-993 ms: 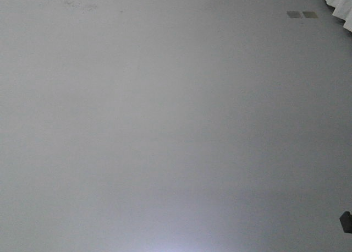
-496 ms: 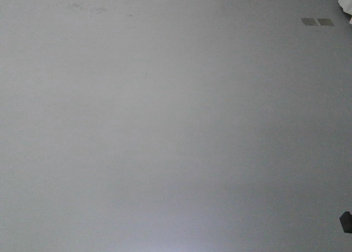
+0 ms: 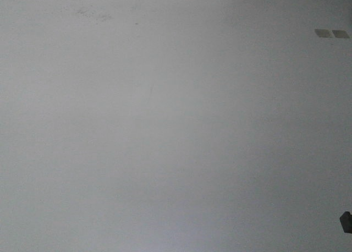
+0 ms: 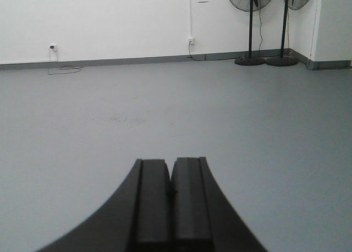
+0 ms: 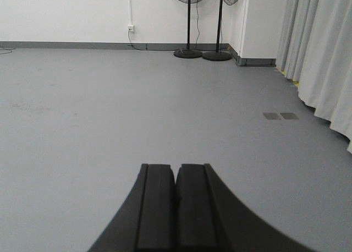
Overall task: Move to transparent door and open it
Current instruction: 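Drive the base forward toward the white-framed sliding glass door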
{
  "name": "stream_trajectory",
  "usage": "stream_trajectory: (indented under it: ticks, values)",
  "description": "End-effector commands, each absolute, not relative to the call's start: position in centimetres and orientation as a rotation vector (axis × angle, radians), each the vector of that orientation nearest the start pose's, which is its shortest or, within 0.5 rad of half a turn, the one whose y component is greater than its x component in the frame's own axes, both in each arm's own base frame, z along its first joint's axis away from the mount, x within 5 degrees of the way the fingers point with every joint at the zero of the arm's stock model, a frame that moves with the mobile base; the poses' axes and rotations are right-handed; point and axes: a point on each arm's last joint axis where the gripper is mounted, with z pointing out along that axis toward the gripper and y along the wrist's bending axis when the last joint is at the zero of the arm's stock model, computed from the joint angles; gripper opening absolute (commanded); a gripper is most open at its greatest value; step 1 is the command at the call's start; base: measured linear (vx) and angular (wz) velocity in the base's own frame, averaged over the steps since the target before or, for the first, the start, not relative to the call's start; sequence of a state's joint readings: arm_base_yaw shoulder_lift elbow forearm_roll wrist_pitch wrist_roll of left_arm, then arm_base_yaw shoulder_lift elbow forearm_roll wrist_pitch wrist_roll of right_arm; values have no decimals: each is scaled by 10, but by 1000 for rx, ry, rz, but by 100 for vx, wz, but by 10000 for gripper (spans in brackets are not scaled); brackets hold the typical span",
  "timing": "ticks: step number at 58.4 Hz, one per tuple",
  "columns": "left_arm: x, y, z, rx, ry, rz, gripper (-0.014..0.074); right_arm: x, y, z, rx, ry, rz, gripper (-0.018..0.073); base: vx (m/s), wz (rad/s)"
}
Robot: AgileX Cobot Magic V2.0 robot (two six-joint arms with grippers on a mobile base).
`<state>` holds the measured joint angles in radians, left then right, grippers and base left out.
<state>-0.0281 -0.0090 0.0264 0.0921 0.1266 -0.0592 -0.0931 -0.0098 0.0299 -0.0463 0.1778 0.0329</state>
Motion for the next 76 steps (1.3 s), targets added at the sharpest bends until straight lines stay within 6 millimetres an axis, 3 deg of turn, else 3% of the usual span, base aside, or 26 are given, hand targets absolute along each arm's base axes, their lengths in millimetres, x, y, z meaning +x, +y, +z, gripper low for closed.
stream_trajectory:
  ticks: [1,45,76]
  values:
    - [59,-2,191,44,1587,-3,-6,56,-6,191,63,1601,-99,-8,41,10]
    - [59,-2,191,44,1587,-3,-6,56,-6,191,62,1599,-98,-8,55,22]
    - [59,-2,191,44,1587,-3,-6,56,-6,191,63,1599,-99,-8,64,45]
